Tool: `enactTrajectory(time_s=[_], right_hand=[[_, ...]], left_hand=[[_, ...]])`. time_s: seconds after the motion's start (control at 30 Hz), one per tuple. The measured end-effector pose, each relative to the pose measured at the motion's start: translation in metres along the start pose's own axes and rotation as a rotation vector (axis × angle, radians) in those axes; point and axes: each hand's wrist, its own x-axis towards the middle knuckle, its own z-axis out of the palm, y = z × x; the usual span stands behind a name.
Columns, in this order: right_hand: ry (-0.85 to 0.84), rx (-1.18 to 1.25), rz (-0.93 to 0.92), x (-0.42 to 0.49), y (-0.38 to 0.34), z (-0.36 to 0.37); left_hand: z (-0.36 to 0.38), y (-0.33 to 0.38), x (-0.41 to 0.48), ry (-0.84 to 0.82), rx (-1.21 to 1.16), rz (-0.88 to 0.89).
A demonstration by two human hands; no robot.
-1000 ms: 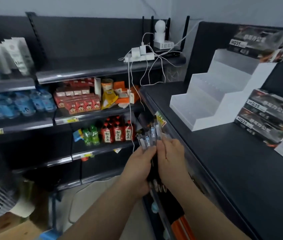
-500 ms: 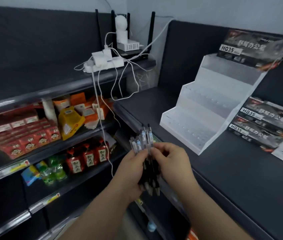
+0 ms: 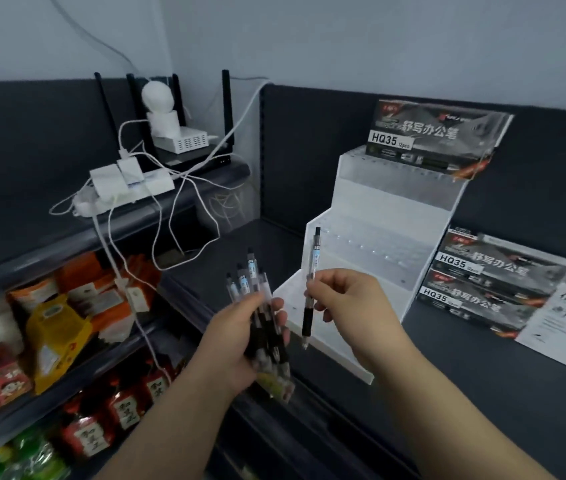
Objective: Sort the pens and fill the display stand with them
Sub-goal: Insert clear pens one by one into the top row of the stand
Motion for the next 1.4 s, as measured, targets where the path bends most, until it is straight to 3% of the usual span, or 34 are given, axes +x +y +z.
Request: enactTrajectory(time_s=[0.13, 0.4, 0.57, 1.0, 1.4], right_hand=[[0.114, -0.062, -0.061, 0.029, -0.019, -0.013], [0.498, -0.103, -0.203, 0.093, -0.061, -0.017], [0.653, -0.268, -0.219, 0.135, -0.066, -0.009], [0.692, -0.536, 0.010, 0.160, -0.039, 0.013], [0.708, -0.668, 0.022, 0.163, -0.035, 0.016]], left_hand=[[0.007, 0.026, 0.038, -0.071, -0.033, -0.027], [0.020, 0.067, 0.113, -0.284, 0.093, -0.051], [0.019, 0.080, 0.145, -0.351, 0.113, -0.119], [0.017, 0.099, 0.187, -0.483, 0.125, -0.227], [0.017, 0.102, 0.192, -0.517, 0.135, -0.263]])
